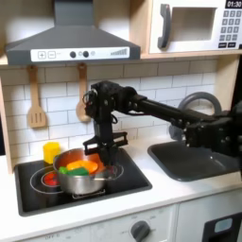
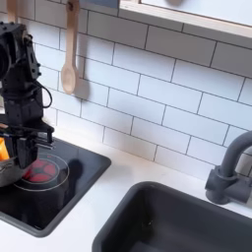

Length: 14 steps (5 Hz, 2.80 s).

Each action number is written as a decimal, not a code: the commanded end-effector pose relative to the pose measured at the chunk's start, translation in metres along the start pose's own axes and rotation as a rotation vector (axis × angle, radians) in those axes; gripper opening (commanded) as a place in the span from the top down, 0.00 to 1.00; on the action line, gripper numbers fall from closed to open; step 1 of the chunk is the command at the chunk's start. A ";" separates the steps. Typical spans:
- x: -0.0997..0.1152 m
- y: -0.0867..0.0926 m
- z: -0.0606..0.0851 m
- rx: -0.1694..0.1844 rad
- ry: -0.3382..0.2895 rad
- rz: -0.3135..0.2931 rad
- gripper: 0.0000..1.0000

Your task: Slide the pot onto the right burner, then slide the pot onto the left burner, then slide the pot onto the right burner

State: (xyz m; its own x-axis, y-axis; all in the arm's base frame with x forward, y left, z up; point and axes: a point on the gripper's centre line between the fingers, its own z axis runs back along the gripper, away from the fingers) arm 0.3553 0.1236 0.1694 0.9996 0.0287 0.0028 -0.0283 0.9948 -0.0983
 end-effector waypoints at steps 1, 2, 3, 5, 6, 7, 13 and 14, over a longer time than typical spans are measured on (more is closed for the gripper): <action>0.007 0.012 0.000 0.002 0.000 0.039 1.00; 0.010 0.017 0.000 0.003 0.001 0.052 1.00; 0.015 0.024 0.001 0.005 -0.004 0.073 1.00; 0.024 0.040 0.003 -0.002 -0.010 0.130 1.00; 0.026 0.049 0.005 -0.002 -0.008 0.156 1.00; 0.027 0.056 0.002 -0.006 -0.001 0.179 1.00; 0.011 0.017 -0.004 -0.022 0.002 0.070 1.00; 0.010 0.015 -0.004 -0.024 0.001 0.065 1.00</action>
State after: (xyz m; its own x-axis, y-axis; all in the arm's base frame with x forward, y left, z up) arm 0.3639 0.1388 0.1646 0.9955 0.0942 -0.0052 -0.0941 0.9880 -0.1223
